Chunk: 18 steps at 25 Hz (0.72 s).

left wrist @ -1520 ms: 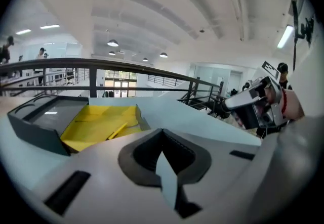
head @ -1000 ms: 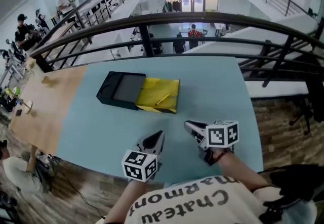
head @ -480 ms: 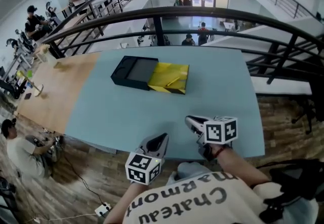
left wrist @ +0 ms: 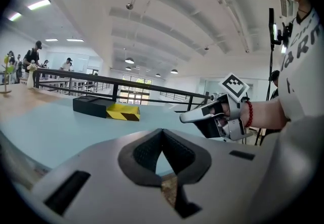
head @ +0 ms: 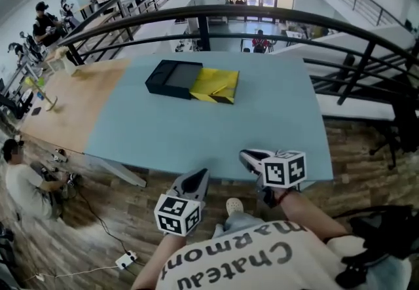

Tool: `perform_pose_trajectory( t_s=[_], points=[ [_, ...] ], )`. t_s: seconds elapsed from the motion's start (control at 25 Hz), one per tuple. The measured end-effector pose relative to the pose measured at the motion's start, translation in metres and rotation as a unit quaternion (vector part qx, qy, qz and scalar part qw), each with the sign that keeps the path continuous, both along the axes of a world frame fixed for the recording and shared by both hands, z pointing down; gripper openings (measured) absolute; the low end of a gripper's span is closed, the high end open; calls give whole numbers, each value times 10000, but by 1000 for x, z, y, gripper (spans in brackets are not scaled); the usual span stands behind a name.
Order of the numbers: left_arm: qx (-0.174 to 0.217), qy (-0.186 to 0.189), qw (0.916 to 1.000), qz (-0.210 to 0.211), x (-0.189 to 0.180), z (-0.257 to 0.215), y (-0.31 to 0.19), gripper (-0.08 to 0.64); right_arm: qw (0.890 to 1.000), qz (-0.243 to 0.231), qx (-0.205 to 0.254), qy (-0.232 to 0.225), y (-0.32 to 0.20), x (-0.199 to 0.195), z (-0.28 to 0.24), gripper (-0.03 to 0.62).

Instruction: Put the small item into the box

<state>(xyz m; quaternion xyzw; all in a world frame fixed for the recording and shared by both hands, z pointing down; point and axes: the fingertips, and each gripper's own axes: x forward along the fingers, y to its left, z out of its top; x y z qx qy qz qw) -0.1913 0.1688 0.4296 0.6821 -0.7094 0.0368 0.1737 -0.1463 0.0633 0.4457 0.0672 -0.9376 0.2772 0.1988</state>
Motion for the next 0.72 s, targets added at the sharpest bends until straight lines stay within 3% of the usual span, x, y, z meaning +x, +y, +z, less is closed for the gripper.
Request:
perform_pose_trajectory(
  t_s=[0.24,0.72],
  points=[
    [53,-9,10000,30,22,0,14,2,9999,70,87,60,10,26,5,48],
    [57,-98,9999,-22,33,0,31,2,10000,-21,15,-1,28,31,8,48]
  ],
)
